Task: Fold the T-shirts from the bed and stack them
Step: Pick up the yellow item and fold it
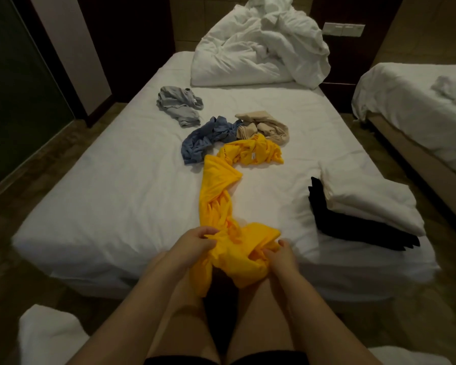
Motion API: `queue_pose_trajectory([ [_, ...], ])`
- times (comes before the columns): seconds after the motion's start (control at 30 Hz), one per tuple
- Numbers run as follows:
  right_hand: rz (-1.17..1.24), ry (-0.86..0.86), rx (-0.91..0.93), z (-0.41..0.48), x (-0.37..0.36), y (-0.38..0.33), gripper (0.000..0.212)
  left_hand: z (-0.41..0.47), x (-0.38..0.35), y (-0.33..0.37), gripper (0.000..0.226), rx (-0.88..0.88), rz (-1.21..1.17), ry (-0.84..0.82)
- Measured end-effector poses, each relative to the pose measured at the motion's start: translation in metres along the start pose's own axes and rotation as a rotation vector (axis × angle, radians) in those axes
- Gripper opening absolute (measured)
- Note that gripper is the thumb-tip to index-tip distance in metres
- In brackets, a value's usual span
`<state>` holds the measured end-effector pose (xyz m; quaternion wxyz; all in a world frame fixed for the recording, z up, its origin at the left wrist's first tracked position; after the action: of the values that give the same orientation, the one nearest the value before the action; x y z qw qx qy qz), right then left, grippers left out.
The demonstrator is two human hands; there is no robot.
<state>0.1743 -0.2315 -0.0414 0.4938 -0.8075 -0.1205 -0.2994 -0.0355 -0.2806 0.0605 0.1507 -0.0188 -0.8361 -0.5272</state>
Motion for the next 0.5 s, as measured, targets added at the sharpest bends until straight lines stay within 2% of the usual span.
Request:
queue_pose_trajectory([
  [0.1, -0.098, 0.036, -0.018, 0.001, 0.004, 0.004, 0.052, 0.005, 0.004, -0.008, 0.034, -0.041, 0.153, 0.083],
  [0.23, -0.257, -0.057, -0.022, 0.004, 0.010, 0.007, 0.050, 0.010, 0.009, -0.014, 0.032, -0.052, 0.309, 0.156],
  [0.37, -0.053, 0.023, 0.071, -0.001, 0.024, -0.007, 0.030, 0.010, 0.007, -0.007, 0.032, -0.093, 0.378, 0.193],
  [0.5, 0.208, 0.027, 0.105, -0.015, 0.050, -0.047, 0.032, 0.008, -0.004, 0.006, 0.032, -0.149, 0.419, 0.147],
])
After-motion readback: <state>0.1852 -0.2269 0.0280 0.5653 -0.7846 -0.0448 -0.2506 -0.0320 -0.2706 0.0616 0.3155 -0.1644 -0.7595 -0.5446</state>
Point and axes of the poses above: each hand's wrist, its own z-axis towards the middle knuckle, its own x-axis out of the back of the hand, y = z × x, the point moved 2 cm from there along z, towards the middle knuckle, and after that the axes turned 11 degrees about y, right-handed, at the moved point
